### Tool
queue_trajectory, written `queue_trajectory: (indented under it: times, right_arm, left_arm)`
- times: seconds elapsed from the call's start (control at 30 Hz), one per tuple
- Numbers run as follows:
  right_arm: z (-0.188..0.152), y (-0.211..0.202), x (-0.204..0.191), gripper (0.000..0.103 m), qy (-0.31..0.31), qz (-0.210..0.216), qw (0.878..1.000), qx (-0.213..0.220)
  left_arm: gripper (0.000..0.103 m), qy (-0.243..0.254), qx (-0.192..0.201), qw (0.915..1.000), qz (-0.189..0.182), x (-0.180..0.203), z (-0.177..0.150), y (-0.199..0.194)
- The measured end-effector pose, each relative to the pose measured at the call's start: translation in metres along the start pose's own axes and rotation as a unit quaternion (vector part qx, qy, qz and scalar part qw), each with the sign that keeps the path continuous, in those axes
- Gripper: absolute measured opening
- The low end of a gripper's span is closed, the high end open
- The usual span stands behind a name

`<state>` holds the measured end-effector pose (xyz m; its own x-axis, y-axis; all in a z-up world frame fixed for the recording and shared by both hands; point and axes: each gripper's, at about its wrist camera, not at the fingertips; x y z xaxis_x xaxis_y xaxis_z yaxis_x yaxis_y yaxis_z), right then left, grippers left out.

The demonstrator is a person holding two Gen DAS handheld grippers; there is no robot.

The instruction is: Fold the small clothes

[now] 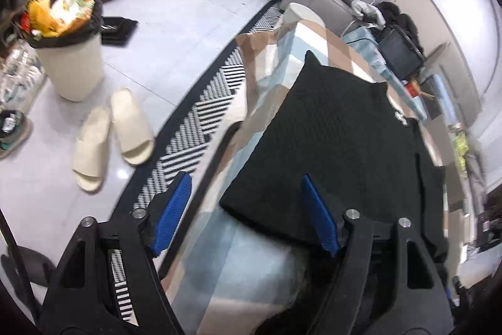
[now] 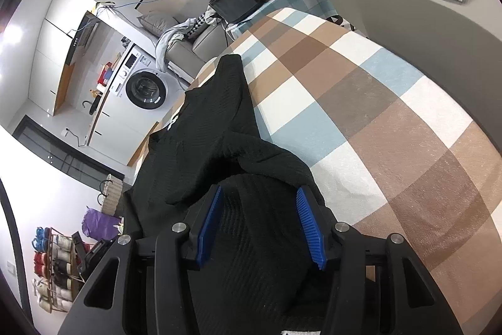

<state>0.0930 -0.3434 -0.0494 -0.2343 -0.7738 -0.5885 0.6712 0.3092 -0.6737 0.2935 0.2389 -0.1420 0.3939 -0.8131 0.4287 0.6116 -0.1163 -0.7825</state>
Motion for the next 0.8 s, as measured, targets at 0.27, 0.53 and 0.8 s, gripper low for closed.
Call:
queue_trajectory:
  times: [0.27, 0.53, 0.8]
  right_arm:
    - [-0.001, -0.004, -0.005, 0.05, -0.002, -0.011, 1.0, 0.006]
    - [0.0, 0.002, -0.009, 0.05, -0.008, -0.001, 1.0, -0.004]
    - [0.001, -0.021, 0.0, 0.05, -0.001, -0.012, 1.0, 0.021]
  left_arm:
    - [0.003, 0.039, 0.032, 0.9984, -0.023, 0.026, 0.006, -0.024]
    - [0.003, 0.128, 0.078, 0.9839, -0.097, 0.136, 0.041, -0.07]
    - [0.071, 0.185, 0.085, 0.9713, -0.123, 0.221, 0.023, -0.073]
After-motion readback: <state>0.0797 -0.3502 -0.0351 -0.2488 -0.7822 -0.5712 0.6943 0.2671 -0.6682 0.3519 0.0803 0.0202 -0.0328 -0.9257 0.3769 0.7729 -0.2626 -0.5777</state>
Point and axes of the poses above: each gripper's, at about its wrist camera, not at the fingertips, and y roughly the way its jaws point, x to its right, z to its top
